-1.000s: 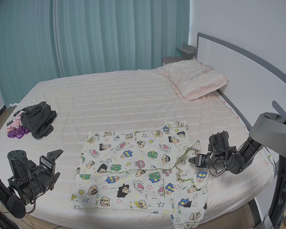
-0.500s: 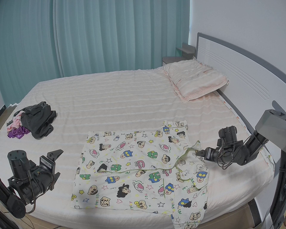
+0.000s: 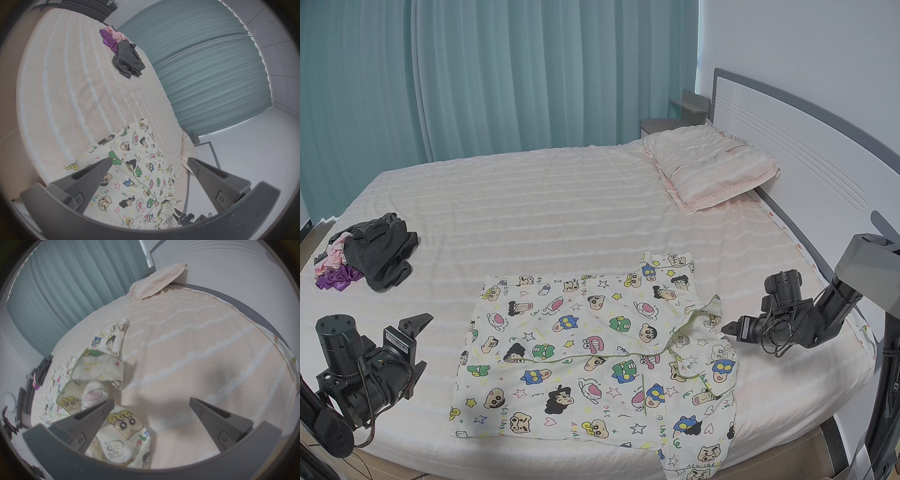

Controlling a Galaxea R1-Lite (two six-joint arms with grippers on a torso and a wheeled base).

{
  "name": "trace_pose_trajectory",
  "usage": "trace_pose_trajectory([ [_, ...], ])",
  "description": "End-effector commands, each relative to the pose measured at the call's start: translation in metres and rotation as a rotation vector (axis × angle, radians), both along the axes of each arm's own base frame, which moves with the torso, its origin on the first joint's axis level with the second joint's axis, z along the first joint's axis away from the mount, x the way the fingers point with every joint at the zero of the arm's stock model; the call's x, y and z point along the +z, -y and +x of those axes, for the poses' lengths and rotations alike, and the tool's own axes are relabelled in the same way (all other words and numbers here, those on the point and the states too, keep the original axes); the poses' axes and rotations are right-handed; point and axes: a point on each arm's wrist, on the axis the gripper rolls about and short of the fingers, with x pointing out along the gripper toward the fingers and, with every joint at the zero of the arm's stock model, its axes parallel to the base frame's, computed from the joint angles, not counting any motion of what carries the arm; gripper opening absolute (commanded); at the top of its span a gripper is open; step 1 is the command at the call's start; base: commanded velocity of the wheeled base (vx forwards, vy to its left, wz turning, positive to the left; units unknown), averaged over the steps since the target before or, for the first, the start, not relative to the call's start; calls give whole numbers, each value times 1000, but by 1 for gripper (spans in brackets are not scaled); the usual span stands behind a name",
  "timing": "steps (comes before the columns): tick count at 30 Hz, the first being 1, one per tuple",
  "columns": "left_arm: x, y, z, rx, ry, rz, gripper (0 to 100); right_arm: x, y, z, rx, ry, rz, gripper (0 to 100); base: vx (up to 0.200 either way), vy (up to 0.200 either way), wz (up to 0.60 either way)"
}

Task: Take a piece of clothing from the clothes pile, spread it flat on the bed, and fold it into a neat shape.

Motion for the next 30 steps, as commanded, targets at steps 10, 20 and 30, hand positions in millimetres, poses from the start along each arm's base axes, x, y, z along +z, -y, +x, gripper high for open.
trace_pose_trajectory([
  [10,-3,0,-3,0,-17,0,100,-15,-42,-20,116,-14,-34,100,0,0,0],
  [20,-3,0,-3,0,-17,0,100,-18,-50,-24,140,-21,-29,100,0,0,0],
  [30,-3,0,-3,0,-17,0,100,-18,-56,-28,157,-25,-20,100,0,0,0],
])
